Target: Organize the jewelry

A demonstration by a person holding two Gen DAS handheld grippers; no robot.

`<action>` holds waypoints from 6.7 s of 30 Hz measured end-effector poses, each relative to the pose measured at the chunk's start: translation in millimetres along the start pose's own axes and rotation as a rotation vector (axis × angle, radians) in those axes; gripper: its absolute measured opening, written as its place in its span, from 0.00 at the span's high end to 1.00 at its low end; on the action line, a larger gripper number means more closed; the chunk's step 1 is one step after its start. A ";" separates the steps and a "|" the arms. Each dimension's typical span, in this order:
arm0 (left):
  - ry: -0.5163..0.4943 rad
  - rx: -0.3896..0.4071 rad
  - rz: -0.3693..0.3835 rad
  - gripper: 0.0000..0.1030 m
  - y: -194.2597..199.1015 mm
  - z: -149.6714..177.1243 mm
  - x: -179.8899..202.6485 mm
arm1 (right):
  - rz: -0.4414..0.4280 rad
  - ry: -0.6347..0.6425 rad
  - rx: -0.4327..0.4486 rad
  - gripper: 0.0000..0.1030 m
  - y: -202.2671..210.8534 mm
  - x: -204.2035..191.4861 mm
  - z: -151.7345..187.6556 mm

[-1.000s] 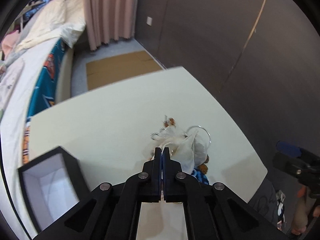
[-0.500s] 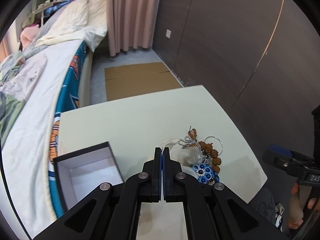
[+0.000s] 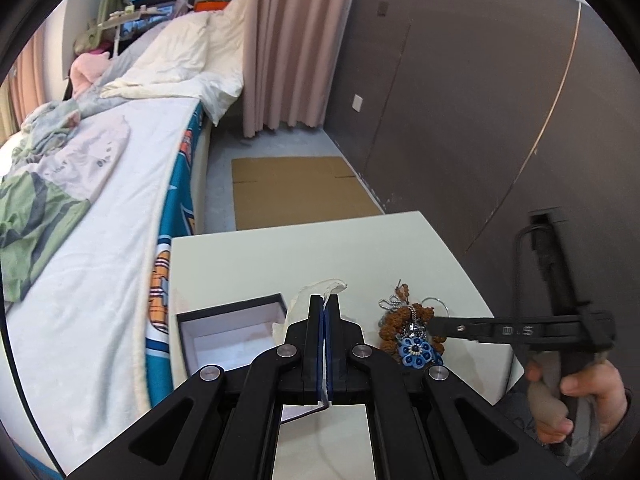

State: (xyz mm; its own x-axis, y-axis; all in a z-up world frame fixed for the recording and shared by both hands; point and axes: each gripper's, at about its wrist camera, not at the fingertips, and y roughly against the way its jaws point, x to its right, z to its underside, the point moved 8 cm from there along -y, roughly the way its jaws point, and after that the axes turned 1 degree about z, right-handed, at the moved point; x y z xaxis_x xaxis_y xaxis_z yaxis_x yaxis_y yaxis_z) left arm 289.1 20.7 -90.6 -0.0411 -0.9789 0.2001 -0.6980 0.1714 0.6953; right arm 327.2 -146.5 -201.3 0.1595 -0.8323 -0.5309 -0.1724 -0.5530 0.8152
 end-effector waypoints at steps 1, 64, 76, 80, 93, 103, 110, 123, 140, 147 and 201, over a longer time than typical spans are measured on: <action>0.007 0.004 0.000 1.00 2.4 0.2 -3.2 | 0.011 -0.007 -0.015 0.55 -5.0 0.3 0.4; 0.068 0.173 -0.029 1.00 93.6 -14.5 -54.3 | -0.034 0.228 0.428 0.96 180.0 -164.5 -53.2; 0.091 0.215 -0.049 1.00 113.7 -22.0 -73.4 | -0.102 0.347 0.505 0.96 216.5 -246.5 -60.0; 0.100 0.225 -0.057 1.00 119.5 -23.0 -80.9 | -0.128 0.395 0.511 0.96 219.5 -275.2 -57.9; 0.126 0.209 -0.065 1.00 117.1 -12.6 -99.5 | -0.131 0.409 0.365 0.96 135.3 -272.6 -40.6; 0.128 0.176 -0.057 1.00 105.3 -4.5 -100.6 | -0.108 0.334 0.208 0.96 46.0 -229.0 -21.9; 0.119 0.147 -0.053 1.00 94.5 -2.3 -95.9 | -0.102 0.260 0.125 0.96 2.4 -196.0 -11.2; 0.067 0.077 0.006 1.00 55.1 -1.4 -56.1 | -0.103 0.213 0.150 0.40 27.5 -153.3 2.3; 0.186 -0.197 0.096 0.78 -32.5 31.9 -27.4 | 0.033 -0.037 0.244 0.40 83.9 -6.0 19.0; 0.159 -0.137 0.091 0.31 -22.3 22.6 -14.7 | 0.031 -0.104 0.253 0.40 88.7 28.7 29.0; -0.143 -0.309 0.123 0.82 -105.5 62.1 95.9 | 0.058 -0.169 0.196 0.40 62.4 90.4 42.3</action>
State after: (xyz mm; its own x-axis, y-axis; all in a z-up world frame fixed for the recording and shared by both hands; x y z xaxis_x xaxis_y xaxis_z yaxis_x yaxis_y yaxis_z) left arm 314.5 -98.2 -187.7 -0.2255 -0.9509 0.2118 -0.4332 0.2926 0.8525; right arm 289.7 -257.9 -208.3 -0.0181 -0.8481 -0.5295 -0.3639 -0.4877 0.7936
